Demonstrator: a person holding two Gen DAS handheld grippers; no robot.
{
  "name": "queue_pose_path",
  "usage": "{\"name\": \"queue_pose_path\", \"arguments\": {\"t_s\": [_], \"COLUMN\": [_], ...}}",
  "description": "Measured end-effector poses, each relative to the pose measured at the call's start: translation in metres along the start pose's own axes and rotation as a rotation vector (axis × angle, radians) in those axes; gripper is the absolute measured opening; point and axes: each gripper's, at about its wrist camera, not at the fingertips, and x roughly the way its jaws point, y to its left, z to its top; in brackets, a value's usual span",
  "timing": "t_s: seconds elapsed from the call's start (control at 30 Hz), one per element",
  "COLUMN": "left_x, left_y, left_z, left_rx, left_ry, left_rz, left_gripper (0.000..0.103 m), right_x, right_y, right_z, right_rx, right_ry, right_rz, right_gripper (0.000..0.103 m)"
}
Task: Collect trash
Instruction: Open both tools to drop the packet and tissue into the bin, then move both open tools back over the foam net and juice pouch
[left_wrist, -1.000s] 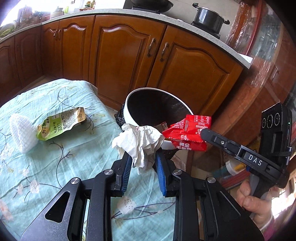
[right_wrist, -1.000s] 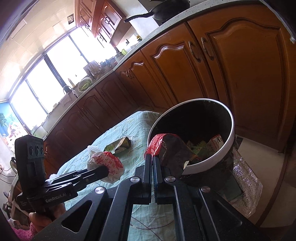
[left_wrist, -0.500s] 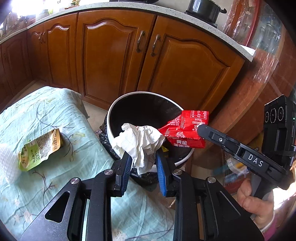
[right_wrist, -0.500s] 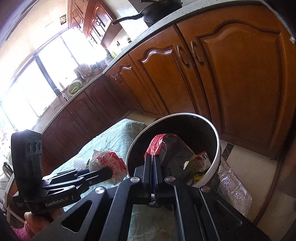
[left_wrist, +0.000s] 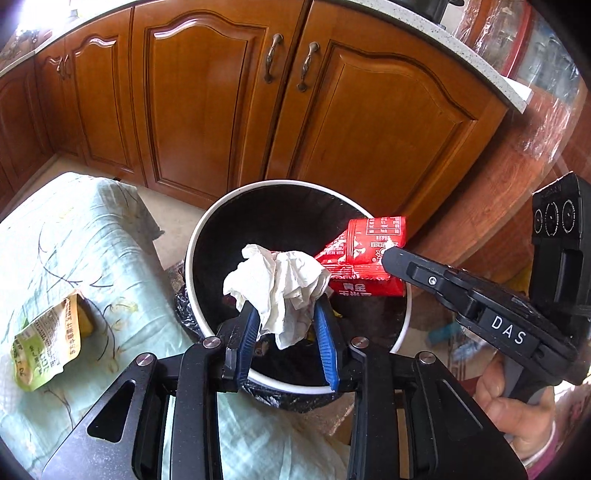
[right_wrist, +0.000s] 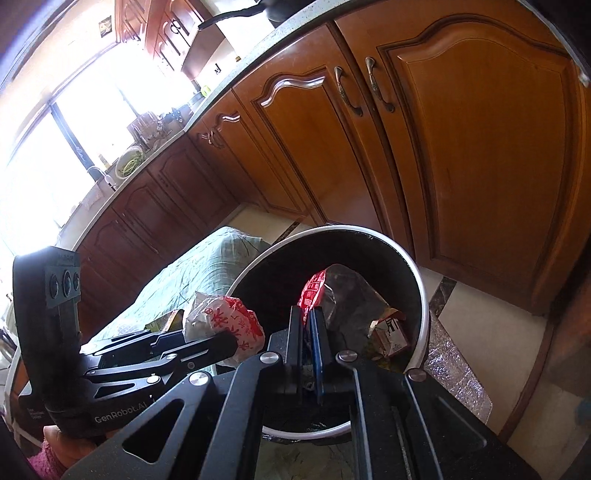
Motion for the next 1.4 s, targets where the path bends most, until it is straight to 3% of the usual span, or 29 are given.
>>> {"name": "queue_pose_path", "arguments": {"t_s": [0.1,0.17,0.23,0.3,0.5,0.57,0.8,0.97,1.4], "left_x": [0.004,0.006,0.005,0.002,-0.015,-0.021,-0.05,-0.073,-0.119], "left_y": [-0.001,-0.003,-0.002,0.0,0.013,0.02,0.05,0.077,0.138], "left_z": [0.0,0.0,-0.001,-0.003,-0.024,-0.033,-0.078,-0.106,-0.151], "left_rx": [0.008,0.008,0.003,-0.008,-0.054,-0.077,-0.174,-0.245,-0.363], "left_ry": [-0.006,-0.014,-0.02,-0.031,-0.064,-0.072,-0.107,-0.12,-0.161], "left_rz": [0.014,0.012,0.017,0.008,-0.004,0.0,0.047,0.068,0.149], "left_gripper": [0.04,0.046,0.058,0.059,0.06,0.06,0.063,0.064,0.063], "right_x": [0.002,-0.002,-0.006,-0.009,-0.022,-0.026,-0.032,-0.033,-0.009], "right_y": [-0.007,-0.012,-0.014,-0.015,-0.012,-0.01,0.013,0.043,0.1], "right_z": [0.006,0.007,0.007,0.004,-0.013,-0.023,-0.047,-0.055,-0.071], "right_rx": [0.029,0.048,0.055,0.065,0.091,0.107,0.096,0.017,-0.107], "right_ry": [0.002,-0.01,-0.022,-0.03,-0.064,-0.08,-0.103,-0.107,-0.006], "right_rz": [0.003,0.006,0.012,0.022,0.049,0.05,0.081,0.117,0.196], "right_gripper": [0.014,0.029,0.035,0.038,0.065,0.082,0.089,0.093,0.094]}}
